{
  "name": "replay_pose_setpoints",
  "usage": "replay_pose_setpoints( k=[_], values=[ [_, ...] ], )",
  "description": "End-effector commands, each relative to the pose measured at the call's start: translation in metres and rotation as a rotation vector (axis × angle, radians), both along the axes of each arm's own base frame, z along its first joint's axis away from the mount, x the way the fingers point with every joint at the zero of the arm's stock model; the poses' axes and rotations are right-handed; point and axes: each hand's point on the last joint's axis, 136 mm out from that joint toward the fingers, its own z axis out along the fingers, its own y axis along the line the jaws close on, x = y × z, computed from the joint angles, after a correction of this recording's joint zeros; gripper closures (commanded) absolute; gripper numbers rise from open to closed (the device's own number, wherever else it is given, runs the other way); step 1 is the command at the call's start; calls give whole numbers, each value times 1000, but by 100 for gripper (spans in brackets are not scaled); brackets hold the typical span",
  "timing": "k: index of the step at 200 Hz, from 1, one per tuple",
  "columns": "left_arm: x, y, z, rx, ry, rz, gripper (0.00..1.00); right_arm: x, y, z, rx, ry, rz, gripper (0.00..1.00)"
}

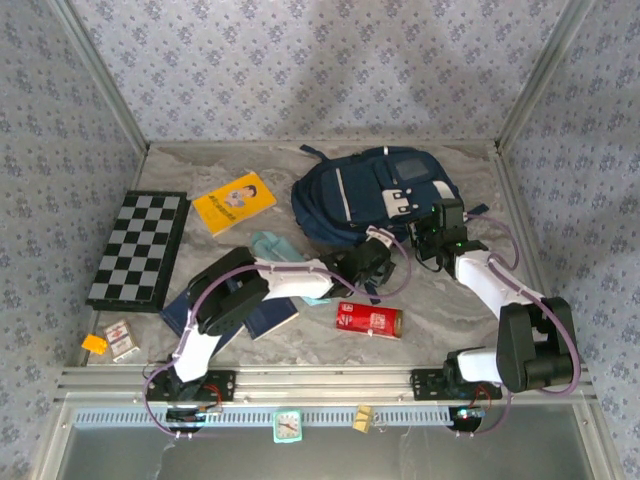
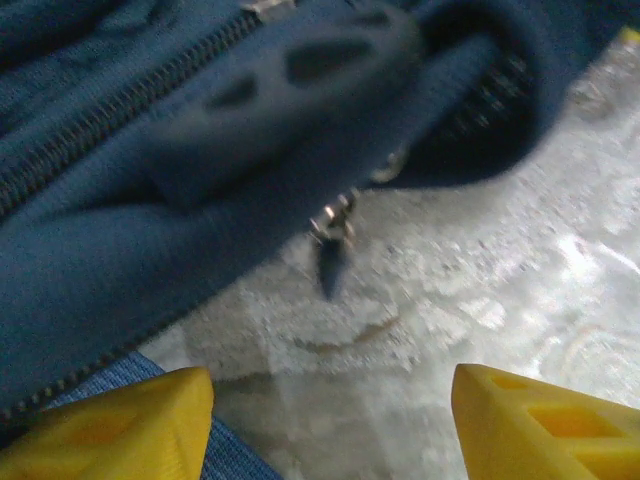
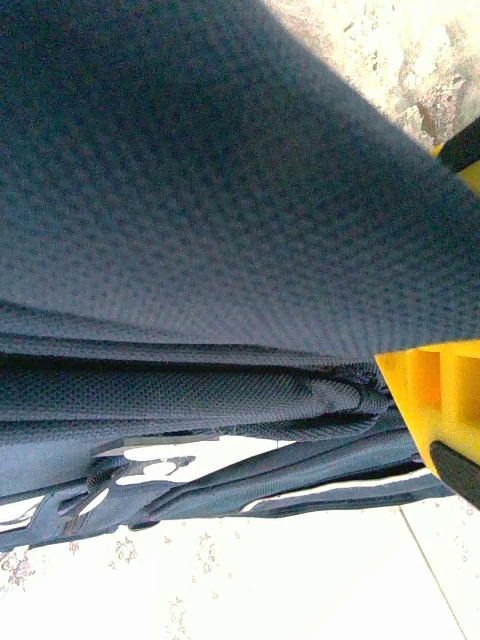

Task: Pack books, pencil case, and school supplies into a backpack

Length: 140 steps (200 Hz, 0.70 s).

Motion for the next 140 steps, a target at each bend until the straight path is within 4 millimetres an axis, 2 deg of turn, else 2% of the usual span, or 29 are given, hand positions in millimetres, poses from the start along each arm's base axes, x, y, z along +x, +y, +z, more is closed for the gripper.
replay_pose_setpoints(
  k=[1,32,55,71,97,140],
  values=[
    [27,0,10,-46,-46,111,37,8,9,28,31,-93,14,100],
    [42,0,14,-122,-44,161,45,5,12,24,17,-83,19,100],
    [42,-16,24,-178,-44,97,55,5,16,23,15,-85,30,100],
    [44,-22,28,-200,-49,88,67,5,17,22,18,-84,32,100],
    [50,-22,27,-209,-49,94,80,4,18,22,11,-84,36,100],
    [48,-14,34,-213,-59,90,100,6,13,25,-13,-84,33,100]
  ],
)
